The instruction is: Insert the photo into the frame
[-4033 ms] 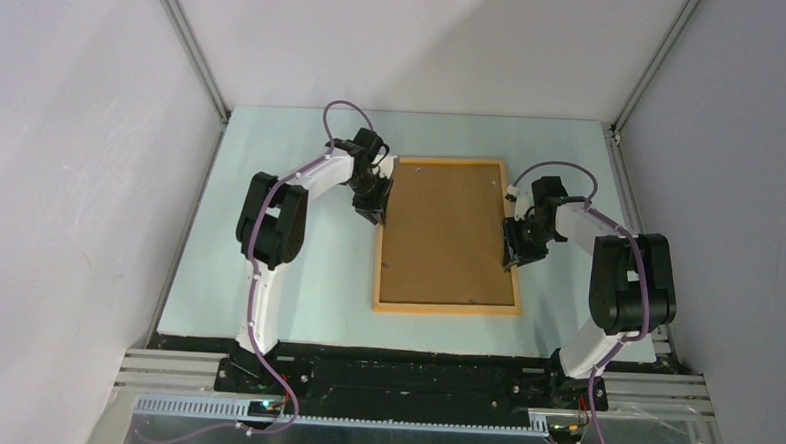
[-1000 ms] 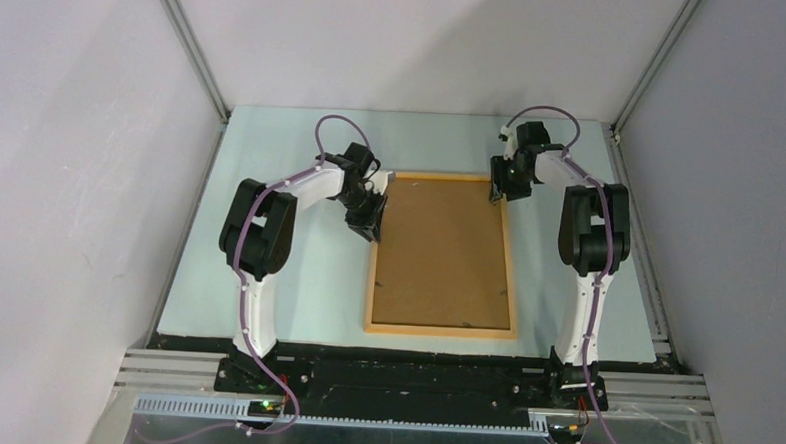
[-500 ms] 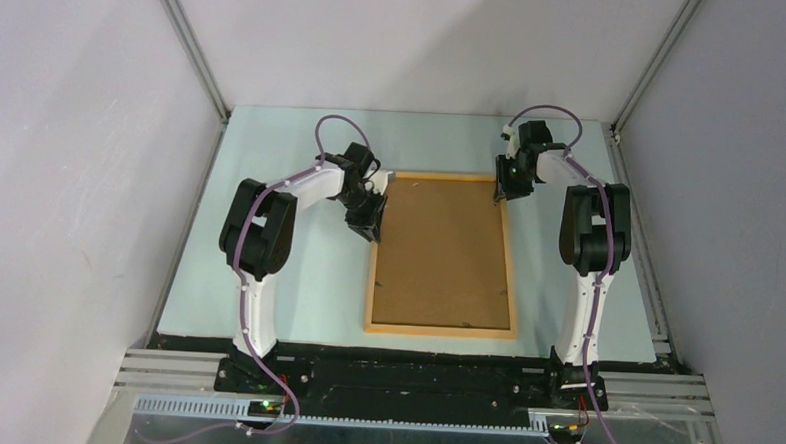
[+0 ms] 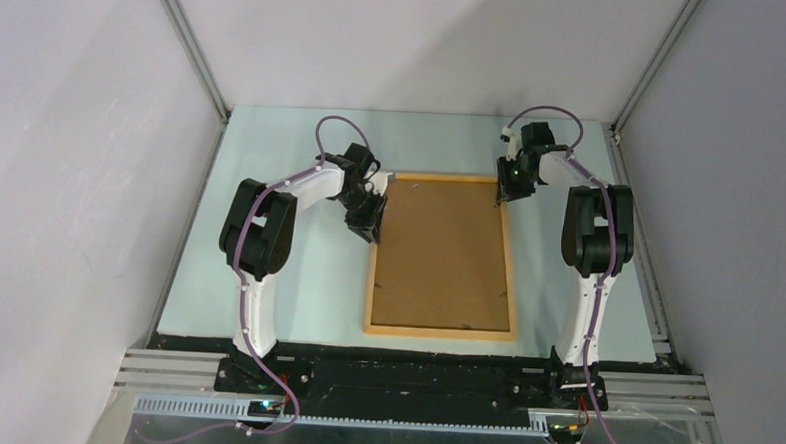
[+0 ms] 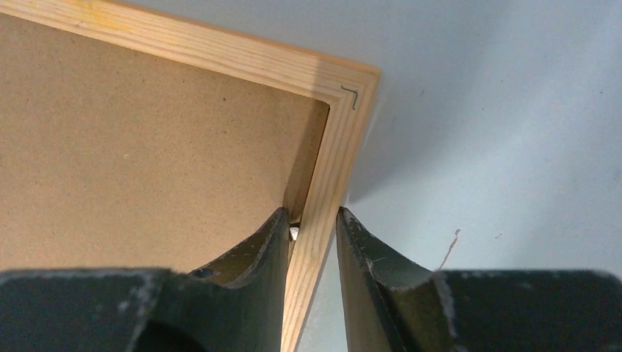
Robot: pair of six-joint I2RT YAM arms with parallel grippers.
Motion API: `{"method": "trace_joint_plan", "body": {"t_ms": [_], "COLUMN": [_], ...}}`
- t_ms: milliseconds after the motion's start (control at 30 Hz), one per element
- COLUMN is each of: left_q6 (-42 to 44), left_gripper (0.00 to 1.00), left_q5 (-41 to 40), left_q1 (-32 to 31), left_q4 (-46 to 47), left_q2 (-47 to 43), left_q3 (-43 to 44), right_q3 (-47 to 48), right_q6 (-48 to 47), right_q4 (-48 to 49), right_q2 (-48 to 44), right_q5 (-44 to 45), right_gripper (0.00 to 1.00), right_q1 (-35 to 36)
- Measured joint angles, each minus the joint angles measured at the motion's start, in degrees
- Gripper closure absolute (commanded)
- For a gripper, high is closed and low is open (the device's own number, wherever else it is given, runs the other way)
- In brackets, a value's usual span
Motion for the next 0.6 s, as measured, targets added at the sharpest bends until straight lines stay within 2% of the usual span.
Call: {"method": "trace_joint_plan", "body": {"t_ms": [600], "left_q6": [0.0], "left_gripper": [1.0], "left_q5": [0.04], "left_q1": [-0.11], "left_q4": [-0.79], "left_q2": [0.0], "left_q3": [0.0], "right_q3": [-0.37], "right_q6": [-7.56], "right_q4": [-2.29], "right_q2": [-0.31], "right_q5": [-4.24], "right_gripper": [0.66], "right_q1": [-1.16]}}
